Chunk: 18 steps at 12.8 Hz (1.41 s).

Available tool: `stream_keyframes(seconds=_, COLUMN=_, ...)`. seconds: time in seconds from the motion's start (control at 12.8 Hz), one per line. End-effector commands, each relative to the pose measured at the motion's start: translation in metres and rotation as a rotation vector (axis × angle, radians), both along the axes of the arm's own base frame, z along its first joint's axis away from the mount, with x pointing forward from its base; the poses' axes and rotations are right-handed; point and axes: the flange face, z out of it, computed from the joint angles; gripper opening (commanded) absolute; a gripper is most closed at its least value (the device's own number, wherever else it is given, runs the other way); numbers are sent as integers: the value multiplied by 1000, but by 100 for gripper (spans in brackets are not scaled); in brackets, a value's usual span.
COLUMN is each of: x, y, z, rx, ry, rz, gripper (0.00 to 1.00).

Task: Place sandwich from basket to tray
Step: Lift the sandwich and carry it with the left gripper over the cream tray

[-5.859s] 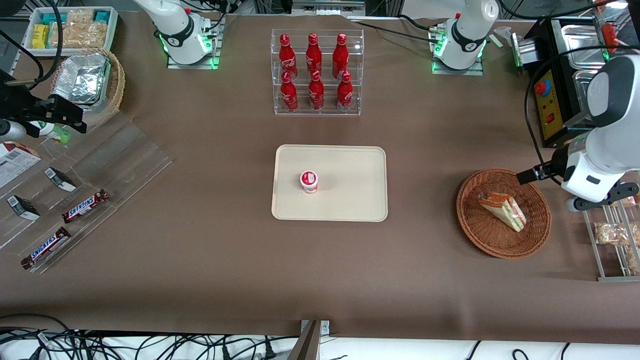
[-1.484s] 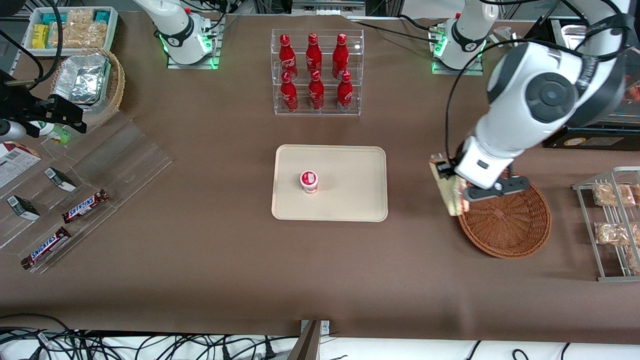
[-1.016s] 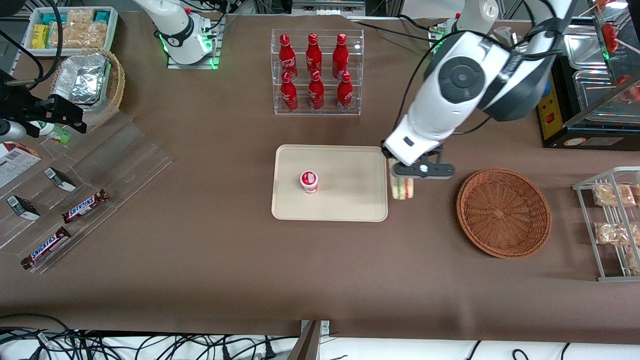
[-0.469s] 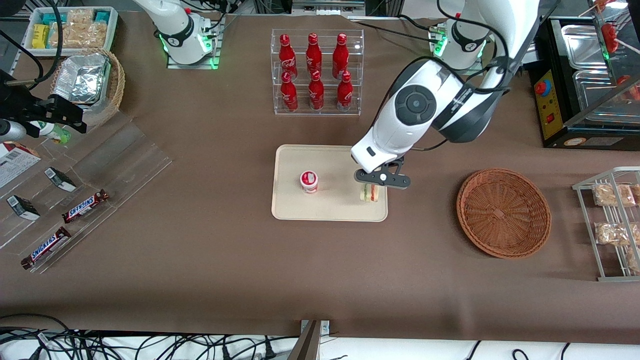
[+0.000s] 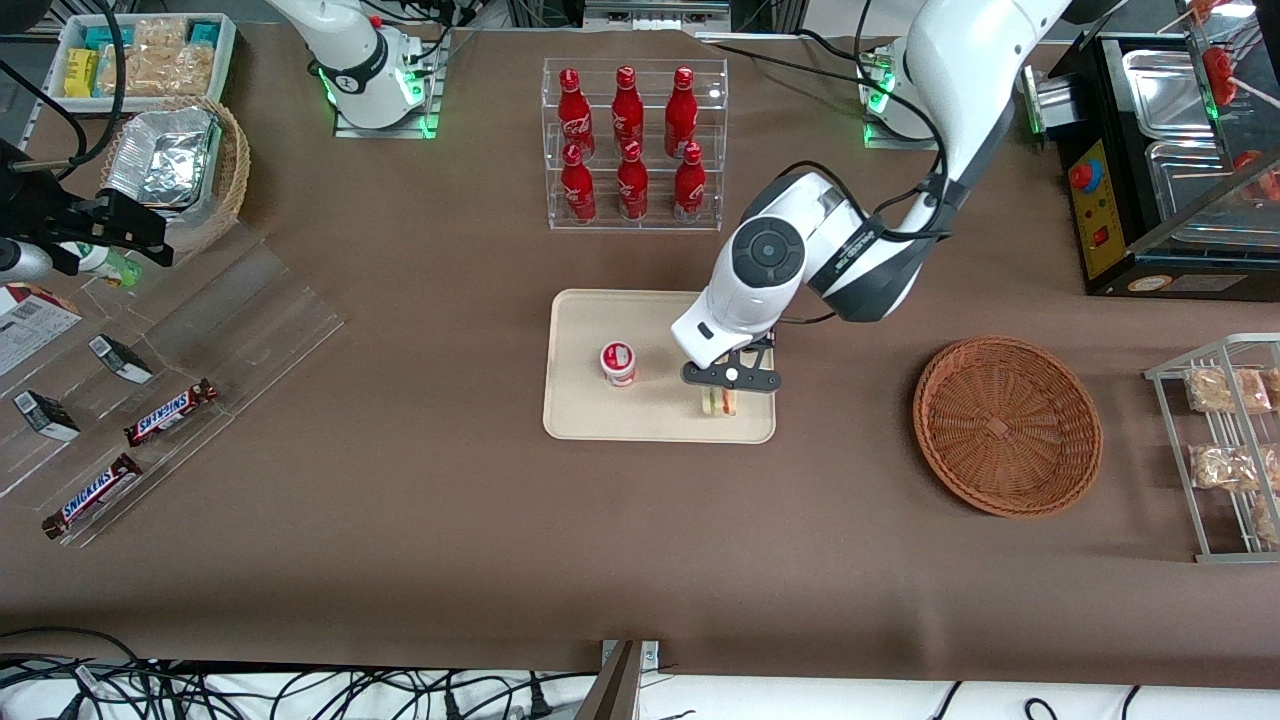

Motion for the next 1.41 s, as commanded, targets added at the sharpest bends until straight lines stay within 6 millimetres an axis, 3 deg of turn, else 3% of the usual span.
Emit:
stream_keyframes(seconds=0.0, x=-3, y=-8, z=-21, rx=26, ry=-30, rz=16, gripper=0)
stream_keyframes(seconds=0.39, x=-25, y=-7, z=-51, rx=63, ry=13, rz=7, gripper=0)
stream_keyframes(seconds=0.55, x=-29, y=-7, z=-55, rx=68, ry=21, rz=5, gripper=5)
stream_keyframes(seconds=0.62, x=-29, y=-7, z=-55, rx=69, ry=22, rz=5, gripper=12)
stream_keyframes(seconds=0.7, x=-29, y=-6, z=-57, rx=70, ry=25, rz=6, gripper=30)
stream_keyframes(seconds=0.94, x=-32, y=-8, z=-64, rx=99, ry=4, rz=-33, gripper=100)
stream_keyframes(seconds=1.09, x=-35, y=-11, z=-65, rx=106, ry=10, rz=-42, gripper=100)
stream_keyframes(seconds=1.33, x=-25, y=-8, z=-49, rx=97, ry=-11, rz=-24, gripper=100)
